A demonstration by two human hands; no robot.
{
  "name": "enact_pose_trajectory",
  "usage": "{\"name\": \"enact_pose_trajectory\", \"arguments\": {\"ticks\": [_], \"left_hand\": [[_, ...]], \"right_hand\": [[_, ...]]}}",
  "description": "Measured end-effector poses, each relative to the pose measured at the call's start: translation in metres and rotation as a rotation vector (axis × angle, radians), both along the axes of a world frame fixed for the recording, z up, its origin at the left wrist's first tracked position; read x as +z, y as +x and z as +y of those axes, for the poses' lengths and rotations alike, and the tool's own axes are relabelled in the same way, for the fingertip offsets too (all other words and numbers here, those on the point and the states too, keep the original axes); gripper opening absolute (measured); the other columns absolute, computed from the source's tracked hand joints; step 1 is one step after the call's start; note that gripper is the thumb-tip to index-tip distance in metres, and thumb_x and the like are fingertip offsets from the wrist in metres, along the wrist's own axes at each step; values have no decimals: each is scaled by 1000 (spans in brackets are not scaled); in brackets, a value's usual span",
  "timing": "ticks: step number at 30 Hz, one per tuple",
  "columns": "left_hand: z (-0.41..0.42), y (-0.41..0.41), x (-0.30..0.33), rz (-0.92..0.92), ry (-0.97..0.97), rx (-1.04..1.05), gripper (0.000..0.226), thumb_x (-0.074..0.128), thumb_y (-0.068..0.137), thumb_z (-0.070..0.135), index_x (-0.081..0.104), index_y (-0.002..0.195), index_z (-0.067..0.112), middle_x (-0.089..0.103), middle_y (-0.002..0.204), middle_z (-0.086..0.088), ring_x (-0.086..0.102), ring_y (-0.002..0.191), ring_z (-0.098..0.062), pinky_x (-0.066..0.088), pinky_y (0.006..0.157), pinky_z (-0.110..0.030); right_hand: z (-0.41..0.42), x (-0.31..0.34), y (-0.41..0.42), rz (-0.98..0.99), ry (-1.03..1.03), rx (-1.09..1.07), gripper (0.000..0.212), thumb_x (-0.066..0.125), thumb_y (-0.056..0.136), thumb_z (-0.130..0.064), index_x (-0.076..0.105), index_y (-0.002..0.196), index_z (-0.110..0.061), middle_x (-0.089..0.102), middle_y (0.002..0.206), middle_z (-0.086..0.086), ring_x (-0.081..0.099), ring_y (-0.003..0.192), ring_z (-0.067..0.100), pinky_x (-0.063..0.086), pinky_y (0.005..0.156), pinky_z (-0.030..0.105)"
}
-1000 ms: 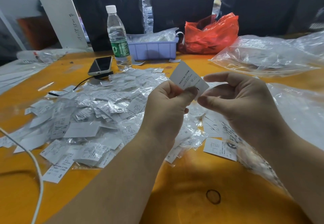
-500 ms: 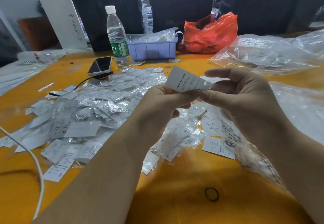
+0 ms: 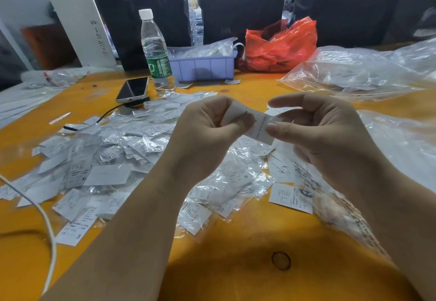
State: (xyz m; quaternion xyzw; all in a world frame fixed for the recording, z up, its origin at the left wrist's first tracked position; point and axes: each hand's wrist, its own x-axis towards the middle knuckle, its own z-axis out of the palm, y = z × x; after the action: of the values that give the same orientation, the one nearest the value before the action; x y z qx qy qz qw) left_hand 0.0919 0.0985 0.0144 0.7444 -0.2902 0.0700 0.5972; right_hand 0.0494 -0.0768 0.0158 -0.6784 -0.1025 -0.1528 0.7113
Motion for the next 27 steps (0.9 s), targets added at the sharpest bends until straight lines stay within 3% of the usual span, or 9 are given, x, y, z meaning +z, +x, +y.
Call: {"name": "enact_pose_trajectory", "arguments": {"ticks": [4, 10, 15, 18, 23, 25, 27], "left_hand": [[0, -1, 0, -61, 41, 29, 8, 69, 89, 11, 68, 82, 7, 60, 73, -17, 47, 64, -30, 41, 56, -33], [0, 0, 0, -33, 4, 2, 10, 68, 89, 11, 69, 79, 13, 65, 74, -11, 50, 63, -9, 44, 60, -21], [-1, -1, 0, 8, -26, -9, 10, 68, 89, 10, 70, 81, 16, 66, 73, -9, 50, 63, -11, 44, 60, -21], [-5, -3, -3, -4, -40, 1, 8, 68, 89, 10, 69, 82, 10, 63, 78, -20, 50, 65, -16, 44, 61, -27], [-16, -7, -10, -19, -71, 36, 13, 67, 90, 12, 66, 84, 0, 62, 75, -18, 51, 65, -24, 46, 63, -34], [-17, -8, -11, -8, -54, 18, 13, 67, 91, 13, 68, 85, 2, 65, 70, -10, 55, 65, -25, 47, 63, -34], [-16, -8, -10, -4, -17, 5, 9, 68, 90, 14, 71, 83, 11, 66, 66, 7, 55, 62, -8, 46, 61, -22]], "right_hand": [[0, 1, 0, -7, 16, -7, 32, 74, 72, 4, 69, 102, -6, 70, 75, 12, 55, 41, 1, 37, 41, 5], [-1, 1, 2, 10, 52, -12, 39, 68, 75, 15, 67, 108, -5, 70, 74, 11, 57, 42, 1, 38, 42, 6], [0, 2, 0, 47, 103, 9, 40, 64, 77, 17, 65, 112, -3, 66, 77, 17, 52, 36, 0, 36, 38, 8], [0, 0, 1, 65, 66, 16, 40, 66, 78, 14, 67, 111, -7, 69, 70, 8, 50, 35, 1, 33, 36, 11], [0, -4, 2, 111, -50, -1, 41, 71, 79, 4, 66, 114, -16, 66, 59, -4, 35, 32, 1, 27, 34, 13], [-1, -4, 2, 113, -57, 4, 43, 71, 79, 3, 63, 118, -13, 61, 51, -8, 39, 31, 1, 27, 34, 11], [0, -3, 2, 100, -69, 4, 45, 72, 78, -2, 61, 121, -10, 56, 46, -10, 42, 31, 0, 28, 35, 8]]}}
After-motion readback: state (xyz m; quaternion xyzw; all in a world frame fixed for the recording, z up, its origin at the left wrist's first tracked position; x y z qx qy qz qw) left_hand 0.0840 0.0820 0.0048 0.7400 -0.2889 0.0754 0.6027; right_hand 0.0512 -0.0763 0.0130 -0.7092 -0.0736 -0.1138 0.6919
